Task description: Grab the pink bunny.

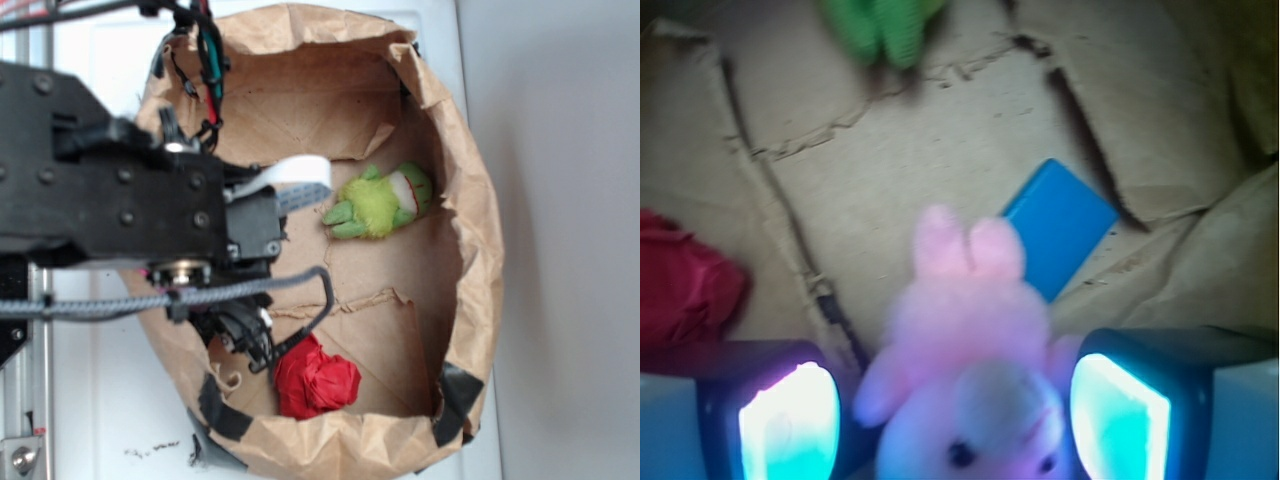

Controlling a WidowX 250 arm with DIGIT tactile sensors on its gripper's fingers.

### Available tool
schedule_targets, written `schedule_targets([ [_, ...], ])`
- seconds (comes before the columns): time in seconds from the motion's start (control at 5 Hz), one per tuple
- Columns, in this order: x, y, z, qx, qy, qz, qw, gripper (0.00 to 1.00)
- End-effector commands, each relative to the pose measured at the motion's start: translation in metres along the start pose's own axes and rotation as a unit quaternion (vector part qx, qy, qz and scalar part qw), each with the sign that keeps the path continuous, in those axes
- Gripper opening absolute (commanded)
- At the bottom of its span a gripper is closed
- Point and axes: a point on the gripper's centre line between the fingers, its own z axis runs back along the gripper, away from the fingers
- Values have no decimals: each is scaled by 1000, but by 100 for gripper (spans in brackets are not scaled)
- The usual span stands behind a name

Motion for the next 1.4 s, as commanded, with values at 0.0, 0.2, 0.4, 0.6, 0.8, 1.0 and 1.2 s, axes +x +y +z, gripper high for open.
schedule_targets([
  [0.0,-11,-1,-11,4,-32,-21,999,100],
  [0.2,-12,-1,-11,0,-28,-24,999,100],
  [0.4,-5,1,-9,0,-36,-10,999,0],
  [0.6,-1,3,-5,0,-43,-4,999,0],
  [0.8,-29,10,13,-6,-44,10,999,0],
  [1.0,-30,16,41,-10,-39,32,999,0],
  [1.2,-24,22,69,-4,-44,49,998,0],
])
